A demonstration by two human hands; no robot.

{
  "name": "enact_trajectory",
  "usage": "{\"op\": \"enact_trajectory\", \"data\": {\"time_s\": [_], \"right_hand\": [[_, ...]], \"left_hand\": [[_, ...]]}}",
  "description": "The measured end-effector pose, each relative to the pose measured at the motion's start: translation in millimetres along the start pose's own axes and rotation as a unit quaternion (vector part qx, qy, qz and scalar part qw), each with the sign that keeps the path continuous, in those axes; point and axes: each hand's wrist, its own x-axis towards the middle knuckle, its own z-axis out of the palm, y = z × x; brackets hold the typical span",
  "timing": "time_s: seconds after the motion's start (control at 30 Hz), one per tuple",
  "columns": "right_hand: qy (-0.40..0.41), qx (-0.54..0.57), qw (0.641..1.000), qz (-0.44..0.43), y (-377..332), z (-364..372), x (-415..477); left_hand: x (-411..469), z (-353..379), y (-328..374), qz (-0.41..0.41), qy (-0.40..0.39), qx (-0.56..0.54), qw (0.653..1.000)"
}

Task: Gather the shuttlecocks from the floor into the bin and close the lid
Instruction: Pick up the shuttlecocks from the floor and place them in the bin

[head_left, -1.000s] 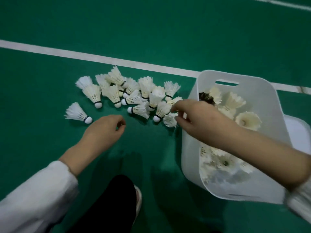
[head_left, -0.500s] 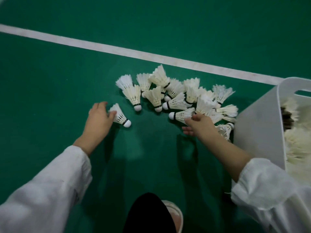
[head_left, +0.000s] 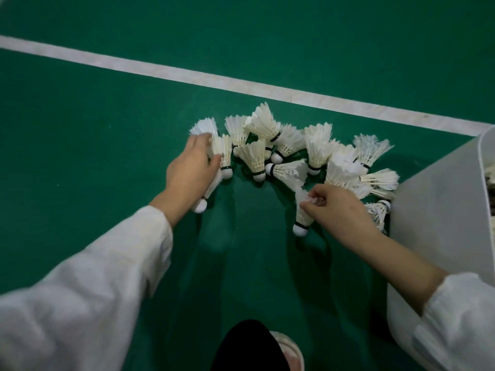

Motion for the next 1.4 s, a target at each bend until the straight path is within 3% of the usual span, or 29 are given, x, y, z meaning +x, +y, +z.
{"op": "enact_trajectory", "data": {"time_s": [0.1,0.53,0.73,0.87,1.03,1.27,1.4], "right_hand": [[-0.011,-0.027,1.0,-0.005,-1.7,1.7,-2.0],[-0.027,-0.02,0.999,0.007,-5.9,-0.2,-5.6],[-0.077,0.138,0.987,-0.013,-11.3,-33.2,-18.3],[-0.054,0.195,0.979,-0.024,-7.5,-76.2,-42.8],[0.045,0.244,0.968,-0.042,20.5,-144.5,-99.3],[0.135,0.26,0.956,0.022,85.2,-180.2,-181.6],[0.126,0.292,0.947,0.042,120.3,-170.6,-207.7]], "left_hand": [[22.9,-0.7,5.6,-0.007,-0.016,0.047,0.999],[5.3,-3.3,-4.6,-0.022,-0.071,0.008,0.997],[-33.6,-36.7,25.7,-0.033,-0.07,-0.135,0.988],[-62.8,-60.4,74.8,0.054,-0.078,-0.17,0.981],[-99.1,-68.3,138.7,0.171,-0.087,-0.194,0.962],[-133.9,-51.8,188.8,0.251,-0.102,-0.138,0.953],[-147.8,-44.7,201.7,0.283,-0.109,-0.114,0.946]]}}
